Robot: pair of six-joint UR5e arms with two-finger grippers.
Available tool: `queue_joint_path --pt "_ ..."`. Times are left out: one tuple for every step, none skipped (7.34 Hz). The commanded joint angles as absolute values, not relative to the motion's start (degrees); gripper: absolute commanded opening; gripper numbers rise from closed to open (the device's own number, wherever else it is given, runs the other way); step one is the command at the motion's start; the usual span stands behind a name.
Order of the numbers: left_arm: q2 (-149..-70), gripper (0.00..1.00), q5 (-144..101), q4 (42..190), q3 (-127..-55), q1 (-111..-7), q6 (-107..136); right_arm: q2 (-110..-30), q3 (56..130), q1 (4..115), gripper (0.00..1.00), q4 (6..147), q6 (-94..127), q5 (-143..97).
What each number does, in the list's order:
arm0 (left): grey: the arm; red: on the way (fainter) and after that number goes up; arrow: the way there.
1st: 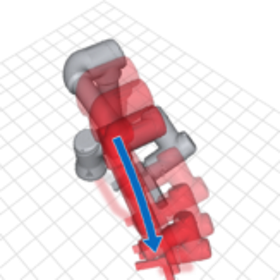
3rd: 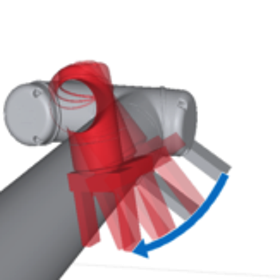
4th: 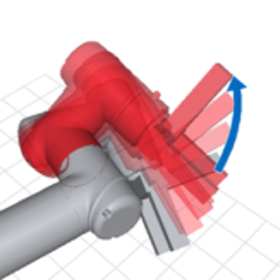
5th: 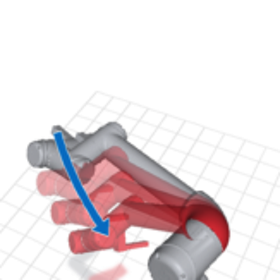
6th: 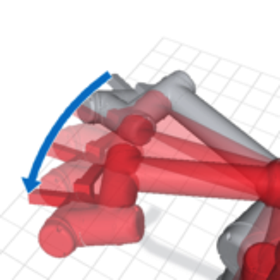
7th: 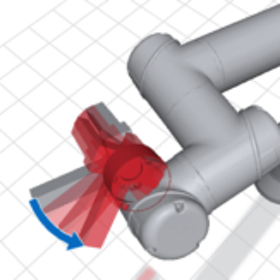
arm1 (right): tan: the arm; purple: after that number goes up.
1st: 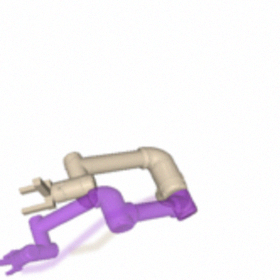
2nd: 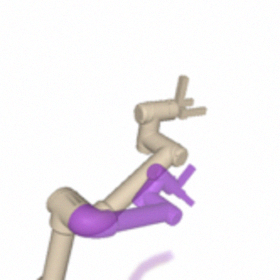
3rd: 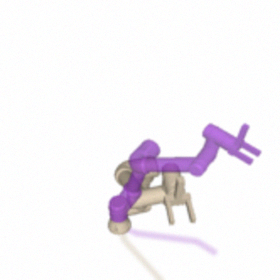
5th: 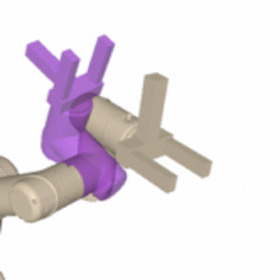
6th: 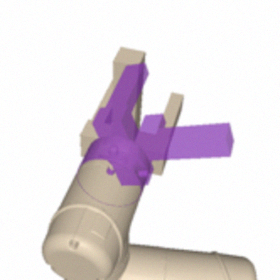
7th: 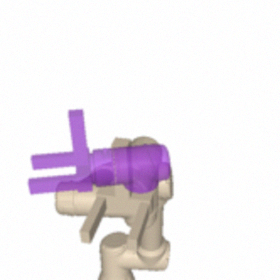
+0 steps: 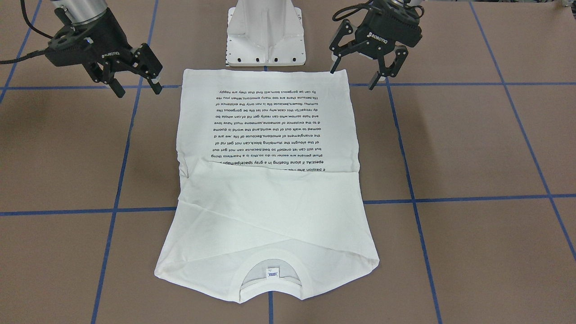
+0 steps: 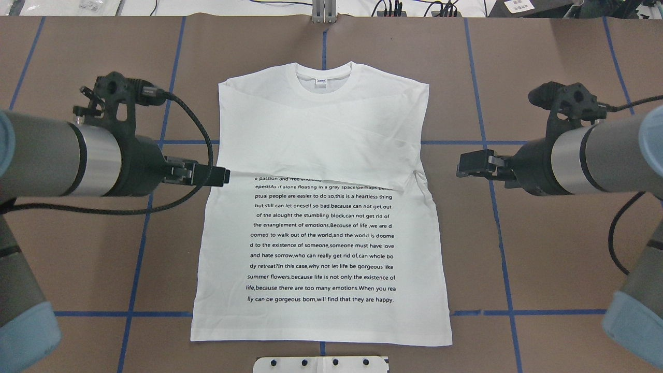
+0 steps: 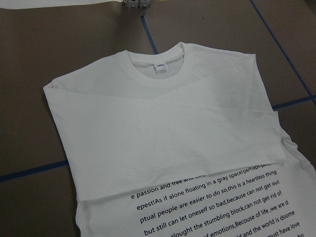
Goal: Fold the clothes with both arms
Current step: 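Move both grippers down to the shirt's hem corners nearest the robot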
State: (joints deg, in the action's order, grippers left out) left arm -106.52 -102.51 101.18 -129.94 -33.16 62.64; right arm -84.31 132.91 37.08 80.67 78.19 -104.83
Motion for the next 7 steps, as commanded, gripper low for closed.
queue_joint_path --pt "-102.2 1.00 -96.4 101.2 -132.6 -23.6 72.2 -90.1 137.3 25.1 1.00 80.0 84.2 -93.5" --pt "-99.7 1.00 -91.0 101.5 -132.6 -17.6 77.7 -92.3 137.5 18.6 1.00 80.0 87.1 -86.2" --pt "-96.6 1.00 -86.9 103.9 -132.5 -11.7 83.2 -94.1 137.6 13.7 1.00 80.0 89.1 -83.1" --pt "-93.5 1.00 -82.2 105.4 -131.9 -5.7 88.4 -95.2 137.5 8.3 1.00 79.6 92.3 -77.0" --pt "-92.0 1.00 -79.0 105.9 -130.1 -2.0 92.7 -95.2 137.5 5.7 1.00 79.6 93.2 -75.3" --pt "-92.0 0.99 -76.8 106.0 -126.5 0.8 96.6 -95.2 137.6 4.3 1.00 79.5 94.3 -73.7" --pt "-91.8 0.98 -76.6 106.0 -125.1 1.2 97.1 -95.0 137.6 4.2 1.00 79.5 94.2 -73.4"
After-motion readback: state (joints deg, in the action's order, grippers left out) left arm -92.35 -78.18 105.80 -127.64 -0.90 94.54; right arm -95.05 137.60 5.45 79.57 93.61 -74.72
